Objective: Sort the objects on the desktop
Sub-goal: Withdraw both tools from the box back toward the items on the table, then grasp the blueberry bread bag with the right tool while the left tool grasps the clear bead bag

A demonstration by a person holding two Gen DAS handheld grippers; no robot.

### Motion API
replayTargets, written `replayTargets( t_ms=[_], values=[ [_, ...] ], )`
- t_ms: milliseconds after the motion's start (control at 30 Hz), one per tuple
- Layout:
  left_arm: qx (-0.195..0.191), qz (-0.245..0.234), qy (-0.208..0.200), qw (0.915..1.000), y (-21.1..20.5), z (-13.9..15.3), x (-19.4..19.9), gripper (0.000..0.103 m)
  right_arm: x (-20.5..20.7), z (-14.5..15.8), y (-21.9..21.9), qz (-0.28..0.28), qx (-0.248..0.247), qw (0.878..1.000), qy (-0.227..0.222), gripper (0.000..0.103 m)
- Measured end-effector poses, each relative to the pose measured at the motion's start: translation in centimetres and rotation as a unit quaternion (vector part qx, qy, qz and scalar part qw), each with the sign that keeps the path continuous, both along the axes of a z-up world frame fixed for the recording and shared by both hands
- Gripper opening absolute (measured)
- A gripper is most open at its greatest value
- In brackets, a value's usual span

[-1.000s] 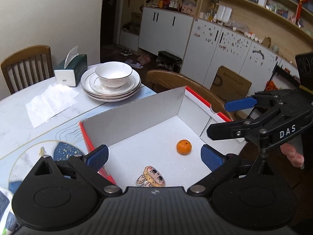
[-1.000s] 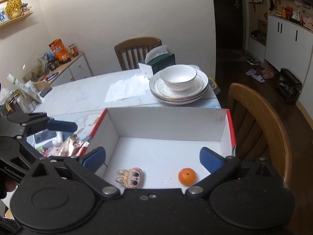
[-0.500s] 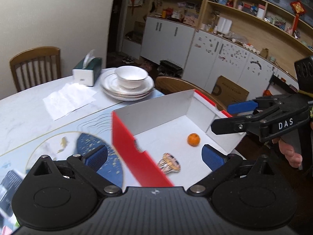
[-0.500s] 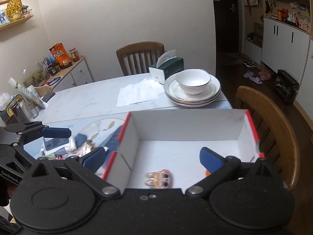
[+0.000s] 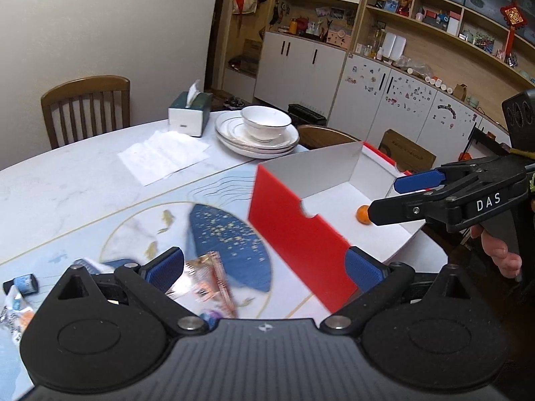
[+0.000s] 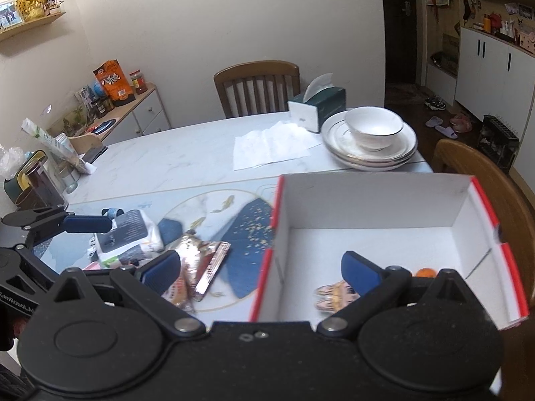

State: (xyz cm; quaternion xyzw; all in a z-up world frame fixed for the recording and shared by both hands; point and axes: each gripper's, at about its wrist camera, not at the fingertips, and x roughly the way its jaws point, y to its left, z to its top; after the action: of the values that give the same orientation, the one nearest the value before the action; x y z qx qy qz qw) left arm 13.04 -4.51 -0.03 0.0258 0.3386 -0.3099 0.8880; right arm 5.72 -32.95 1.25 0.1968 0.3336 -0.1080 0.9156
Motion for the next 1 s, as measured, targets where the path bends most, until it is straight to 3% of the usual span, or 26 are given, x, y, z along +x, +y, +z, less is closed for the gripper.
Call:
replayTargets(
  t_ms=[167, 467, 733, 1000],
  values=[
    [-0.001, 0.003, 0.002, 1.0000, 2.4, -0.8, 0.0, 0.103, 1.3, -0.3, 1.9, -0.003, 0.004, 1.000, 0.006, 0.102],
    [0.041, 0.000, 0.004, 0.9991, 5.9, -3.5, -0.3, 0.103, 4.2, -1.0, 5.2, 0.006, 0.004, 1.000, 0.016, 0.102],
    [0.063, 0.029, 0.040, 0.9968, 8.4, -6.9, 0.5, 0.103, 7.2, -2.5, 8.2, 0.027, 0.000, 0.999, 0.037, 0.102],
    [0.069, -0.005, 0.032, 0.9971, 8.3, -8.9, -0.1, 0.103, 9.7, -5.0, 10.0, 0.033, 0.001, 0.997, 0.070, 0.100]
  ],
)
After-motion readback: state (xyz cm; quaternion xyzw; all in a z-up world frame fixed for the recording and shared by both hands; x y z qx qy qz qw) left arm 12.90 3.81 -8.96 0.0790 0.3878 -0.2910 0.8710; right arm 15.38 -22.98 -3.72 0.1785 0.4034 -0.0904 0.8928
